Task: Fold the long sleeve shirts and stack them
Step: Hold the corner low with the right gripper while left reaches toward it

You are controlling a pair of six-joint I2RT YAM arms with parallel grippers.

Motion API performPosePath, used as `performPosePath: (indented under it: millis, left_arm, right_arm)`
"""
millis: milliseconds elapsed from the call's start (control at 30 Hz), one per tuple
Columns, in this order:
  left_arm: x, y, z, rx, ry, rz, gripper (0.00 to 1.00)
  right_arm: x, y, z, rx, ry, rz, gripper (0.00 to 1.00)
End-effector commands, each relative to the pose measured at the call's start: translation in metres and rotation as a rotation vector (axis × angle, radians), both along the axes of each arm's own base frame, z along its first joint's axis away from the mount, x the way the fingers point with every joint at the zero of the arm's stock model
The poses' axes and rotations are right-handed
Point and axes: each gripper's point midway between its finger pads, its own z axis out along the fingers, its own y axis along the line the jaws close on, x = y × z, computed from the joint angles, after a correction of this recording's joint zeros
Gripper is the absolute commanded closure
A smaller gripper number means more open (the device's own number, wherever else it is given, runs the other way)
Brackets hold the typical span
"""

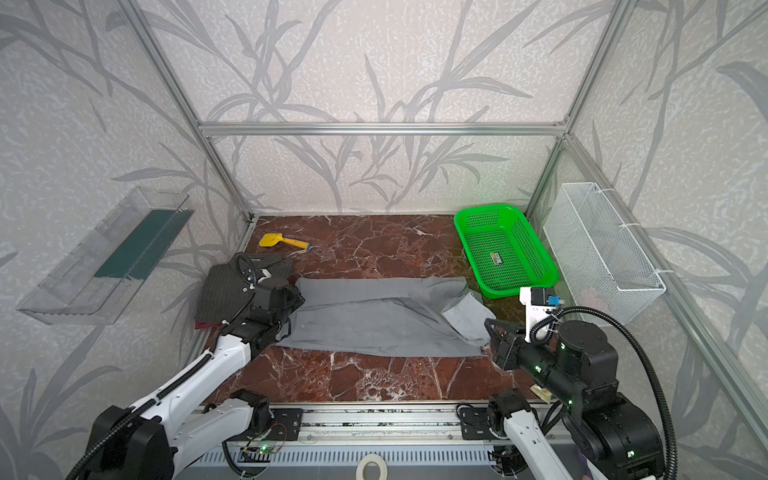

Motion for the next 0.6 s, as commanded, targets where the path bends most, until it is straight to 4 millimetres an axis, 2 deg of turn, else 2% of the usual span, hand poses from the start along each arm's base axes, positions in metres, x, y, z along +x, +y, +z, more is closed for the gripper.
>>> performPosePath:
  millis: [0, 133, 233, 333, 467, 567]
  left_arm:
    - [0.006, -0.012, 0.015, -0.012, -0.009, -0.069, 0.63]
    - [0.015, -0.042, 0.034, -0.041, -0.065, -0.243, 0.62]
    - [0.020, -0.077, 0.060, -0.031, -0.198, -0.448, 0.62]
    - [0.015, -0.123, 0.094, -0.037, -0.355, -0.679, 0.60]
    - [-0.012, -0.197, 0.139, 0.029, -0.548, -1.018, 0.57]
    - [-0.048, -0.255, 0.155, 0.090, -0.621, -1.296, 0.56]
  right_arm:
    - [-0.001, -0.006, -0.001, -0.043, 0.019, -0.016, 1.00]
    - [0.004, 0.008, -0.006, -0.023, 0.055, 0.051, 1.00]
    - [0.011, 0.017, -0.018, -0.004, 0.101, 0.084, 1.00]
    - [0.017, 0.017, -0.024, 0.001, 0.114, 0.070, 1.00]
    - [0.024, 0.019, -0.026, 0.021, 0.117, 0.062, 1.00]
    - [0.028, 0.018, -0.027, 0.030, 0.110, 0.047, 1.00]
